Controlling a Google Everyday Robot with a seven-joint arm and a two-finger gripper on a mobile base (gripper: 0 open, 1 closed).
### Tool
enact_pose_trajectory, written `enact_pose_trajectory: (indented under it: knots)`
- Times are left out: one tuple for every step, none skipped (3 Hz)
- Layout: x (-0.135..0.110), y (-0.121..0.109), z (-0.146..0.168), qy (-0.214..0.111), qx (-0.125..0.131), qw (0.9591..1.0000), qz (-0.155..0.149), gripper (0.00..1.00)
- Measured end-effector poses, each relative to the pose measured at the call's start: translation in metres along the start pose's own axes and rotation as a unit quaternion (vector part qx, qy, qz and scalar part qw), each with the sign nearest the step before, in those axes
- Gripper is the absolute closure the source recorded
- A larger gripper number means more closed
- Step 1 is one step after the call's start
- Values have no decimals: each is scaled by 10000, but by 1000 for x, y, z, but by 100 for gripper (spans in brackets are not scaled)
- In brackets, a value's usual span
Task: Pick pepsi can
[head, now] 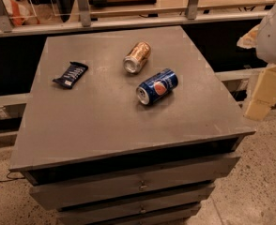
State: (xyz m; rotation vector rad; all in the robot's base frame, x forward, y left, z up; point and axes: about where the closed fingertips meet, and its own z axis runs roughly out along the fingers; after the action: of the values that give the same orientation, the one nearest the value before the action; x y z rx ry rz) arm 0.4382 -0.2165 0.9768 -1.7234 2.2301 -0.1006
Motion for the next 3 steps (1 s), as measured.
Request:
enact_pose_trajectory:
  knots:
    - [-1, -1, -1, -2, 43, 10000, -16, 0]
    - [-19, -16, 3, -277, 146, 9985, -454, 0]
    - [-42, -35, 19, -505, 149, 9950, -851, 0]
